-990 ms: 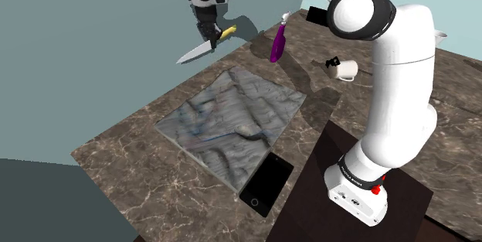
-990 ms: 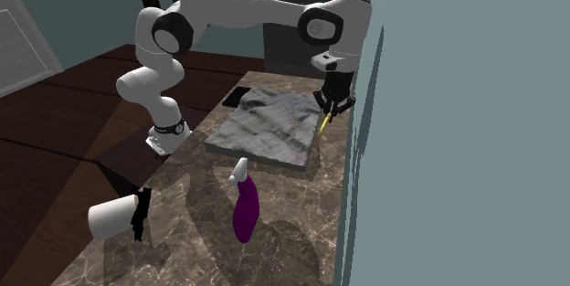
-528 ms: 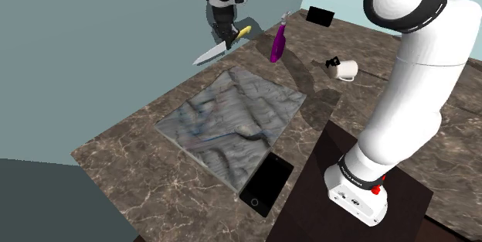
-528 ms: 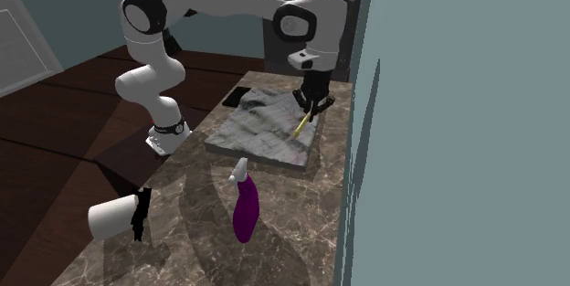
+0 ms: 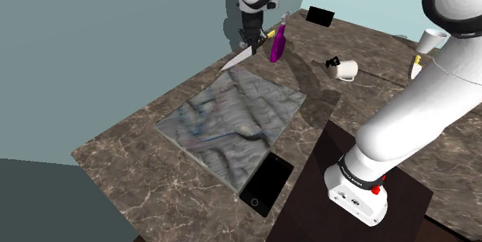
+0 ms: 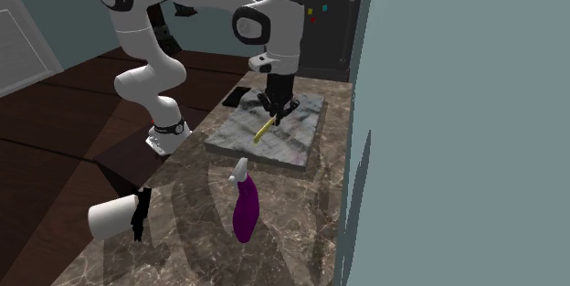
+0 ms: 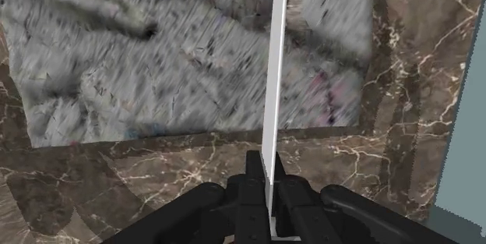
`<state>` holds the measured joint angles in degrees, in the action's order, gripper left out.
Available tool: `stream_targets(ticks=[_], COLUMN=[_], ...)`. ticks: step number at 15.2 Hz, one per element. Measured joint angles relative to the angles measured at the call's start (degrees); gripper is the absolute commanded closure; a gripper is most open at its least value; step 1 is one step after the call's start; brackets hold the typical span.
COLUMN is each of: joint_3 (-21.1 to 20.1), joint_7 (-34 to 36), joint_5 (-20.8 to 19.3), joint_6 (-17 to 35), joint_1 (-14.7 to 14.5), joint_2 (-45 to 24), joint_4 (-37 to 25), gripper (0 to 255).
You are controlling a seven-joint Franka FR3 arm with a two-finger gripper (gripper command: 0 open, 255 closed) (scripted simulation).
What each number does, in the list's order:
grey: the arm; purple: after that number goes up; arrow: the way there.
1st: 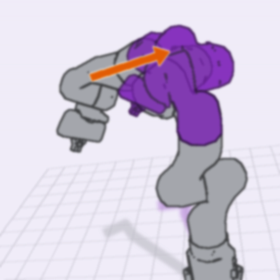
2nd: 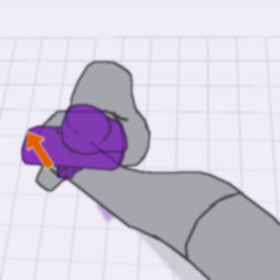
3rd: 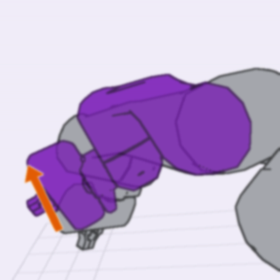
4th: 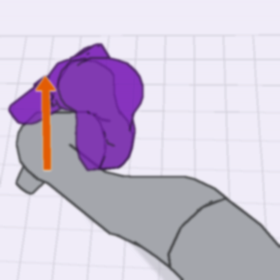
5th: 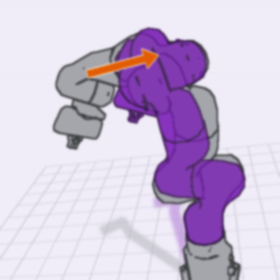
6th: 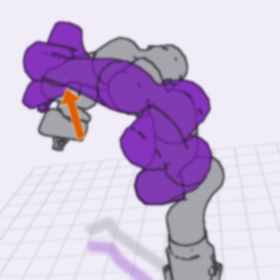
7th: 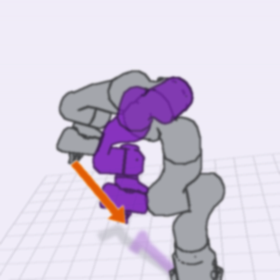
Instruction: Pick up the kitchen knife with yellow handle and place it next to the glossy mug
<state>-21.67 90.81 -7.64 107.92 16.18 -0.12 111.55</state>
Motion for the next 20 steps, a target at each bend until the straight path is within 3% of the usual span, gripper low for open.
stream_targets(ticks=[9,17,20], joint_3=[6.1,13.7,14.7], joint_7=[-11.3,-21.2,-22.4], joint_5=[4.6,3.6,3.2], joint_6=[2.5,2.3,3.8], joint_1=[2.9,5.2,5.6], joint_2=[18.7,32.5,33.7], joint_4=[19.2,31.7,34.3], gripper=[255,255,255])
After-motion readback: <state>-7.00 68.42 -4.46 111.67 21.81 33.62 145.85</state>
